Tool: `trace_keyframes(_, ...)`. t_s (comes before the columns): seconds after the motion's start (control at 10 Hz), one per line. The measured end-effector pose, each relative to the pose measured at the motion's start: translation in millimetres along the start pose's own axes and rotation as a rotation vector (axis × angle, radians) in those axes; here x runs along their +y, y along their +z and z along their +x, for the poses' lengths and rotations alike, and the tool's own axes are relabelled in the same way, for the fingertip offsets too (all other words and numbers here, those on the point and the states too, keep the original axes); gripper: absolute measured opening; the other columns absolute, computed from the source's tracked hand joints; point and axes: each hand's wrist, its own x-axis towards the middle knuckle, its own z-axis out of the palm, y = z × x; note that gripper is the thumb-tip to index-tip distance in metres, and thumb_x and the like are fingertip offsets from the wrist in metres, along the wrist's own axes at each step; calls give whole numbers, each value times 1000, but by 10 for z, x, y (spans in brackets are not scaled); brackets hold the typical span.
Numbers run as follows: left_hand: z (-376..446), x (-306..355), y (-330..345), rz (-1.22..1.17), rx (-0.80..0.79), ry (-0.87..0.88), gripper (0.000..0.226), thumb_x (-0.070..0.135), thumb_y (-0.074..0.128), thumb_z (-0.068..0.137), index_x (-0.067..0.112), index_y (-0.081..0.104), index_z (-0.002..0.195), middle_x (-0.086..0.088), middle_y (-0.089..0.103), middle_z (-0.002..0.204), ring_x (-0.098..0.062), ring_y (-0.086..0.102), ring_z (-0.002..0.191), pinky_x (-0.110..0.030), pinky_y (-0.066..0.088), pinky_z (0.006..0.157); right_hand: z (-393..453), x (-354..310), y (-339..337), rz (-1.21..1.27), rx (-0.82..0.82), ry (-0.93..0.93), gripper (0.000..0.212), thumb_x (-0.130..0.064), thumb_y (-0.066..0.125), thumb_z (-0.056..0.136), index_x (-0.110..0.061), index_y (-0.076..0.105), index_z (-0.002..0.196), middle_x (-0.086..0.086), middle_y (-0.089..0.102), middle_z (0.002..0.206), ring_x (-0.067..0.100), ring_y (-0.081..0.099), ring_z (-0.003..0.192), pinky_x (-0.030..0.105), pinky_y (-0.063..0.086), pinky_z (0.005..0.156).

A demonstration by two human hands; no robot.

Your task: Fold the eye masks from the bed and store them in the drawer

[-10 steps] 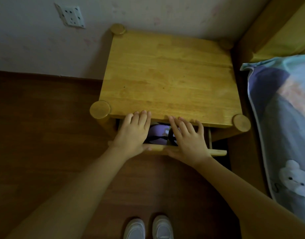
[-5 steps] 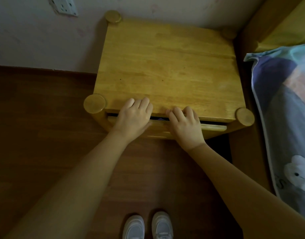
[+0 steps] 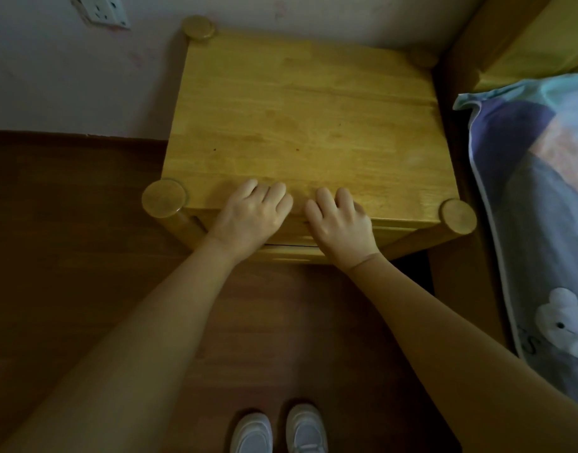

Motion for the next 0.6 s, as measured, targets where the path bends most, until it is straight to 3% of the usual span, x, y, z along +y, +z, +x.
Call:
trace_keyframes(0.1,6,7,-9,15,14,-9,6,9,56,85,13,54,81,-2,59,79,-16,55,56,-33,47,78,30,7,2,-4,-14,-17,20,-3,59,80,-17,47,71,0,54,68,17,46,54,26,37,37)
trace_keyframes(0.2,-15,62,-72,18,-26,-54,19,2,41,91,13,53,82,-3,62,84,-15,54,51,-35,51,75,59,7,-11,19,-84,-40,17,1,51,82,-15,46,77,1,56,73,17,49,52,27,42,38)
trace_keyframes(0.3,2,65,-196,-66,-137,-63,13,0,48,82,12,53,85,-6,62,87,-19,56,57,-33,47,59,85,24,-149,138,-291,12,26,2,58,70,-10,45,88,8,62,86,20,56,47,33,53,47)
trace_keyframes(0.4,76,4,-404,-203,-429,-121,31,7,65,80,10,52,107,-10,54,113,-23,61,81,-34,46,66,131,62,-348,252,-550,152,31,1,67,73,-7,51,98,11,56,102,26,63,62,35,51,53)
trace_keyframes(0.5,220,-216,-689,-402,-530,-215,43,30,56,93,17,41,130,-2,47,132,-20,54,109,-31,43,80,330,213,-504,392,-682,192,23,-11,51,92,-10,50,115,9,49,117,31,60,97,38,48,71)
trace_keyframes(0.6,359,-485,-1083,-421,-383,-330,56,40,52,93,20,33,143,3,46,140,-17,45,125,-32,42,93,530,371,-773,333,-543,163,35,-11,54,90,-16,52,125,7,56,127,30,48,126,53,33,109)
